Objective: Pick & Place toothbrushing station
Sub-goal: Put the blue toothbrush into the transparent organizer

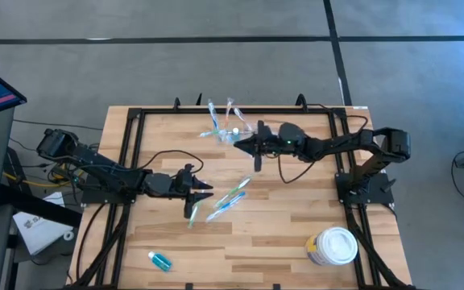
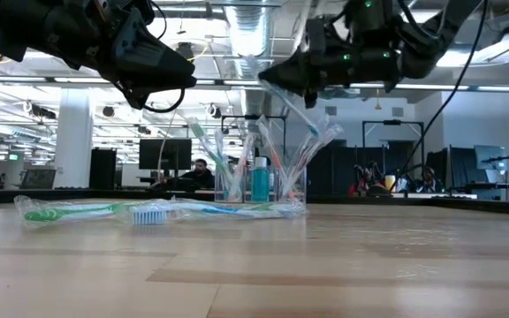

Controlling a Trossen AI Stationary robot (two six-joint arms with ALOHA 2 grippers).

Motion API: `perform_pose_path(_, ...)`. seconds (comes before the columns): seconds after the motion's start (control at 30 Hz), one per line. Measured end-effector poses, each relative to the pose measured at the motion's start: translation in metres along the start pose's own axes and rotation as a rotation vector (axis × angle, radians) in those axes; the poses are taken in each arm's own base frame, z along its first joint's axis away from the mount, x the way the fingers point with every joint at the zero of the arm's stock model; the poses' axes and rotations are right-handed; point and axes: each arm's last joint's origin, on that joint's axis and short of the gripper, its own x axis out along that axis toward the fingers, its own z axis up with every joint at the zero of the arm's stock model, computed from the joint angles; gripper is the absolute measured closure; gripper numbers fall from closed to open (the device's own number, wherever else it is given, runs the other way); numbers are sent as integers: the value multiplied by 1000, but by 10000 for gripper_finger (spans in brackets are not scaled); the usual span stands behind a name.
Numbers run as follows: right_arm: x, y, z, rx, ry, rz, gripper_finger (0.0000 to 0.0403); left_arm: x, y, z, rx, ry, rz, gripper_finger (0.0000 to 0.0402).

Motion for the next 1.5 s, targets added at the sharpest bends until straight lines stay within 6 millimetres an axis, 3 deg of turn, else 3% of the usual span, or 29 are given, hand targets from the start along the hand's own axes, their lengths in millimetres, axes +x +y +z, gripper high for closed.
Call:
perform_pose_path(0.63,-19,-50,33,-22,-277,6,403,0,0,0,1,-2,6,296)
perform_pose_path(1.07,-34,-80,45,-47,-370,-22,403,1,2,1,2,-8,27,296)
perform_pose_path(1.3,-44,-97,42,-57,-399,-55,403,2,5,2,-2,-11,39,296)
perform_pose_path(1.5,-42,-117,22,-3,-499,30,403,2,6,2,15,-11,40,296)
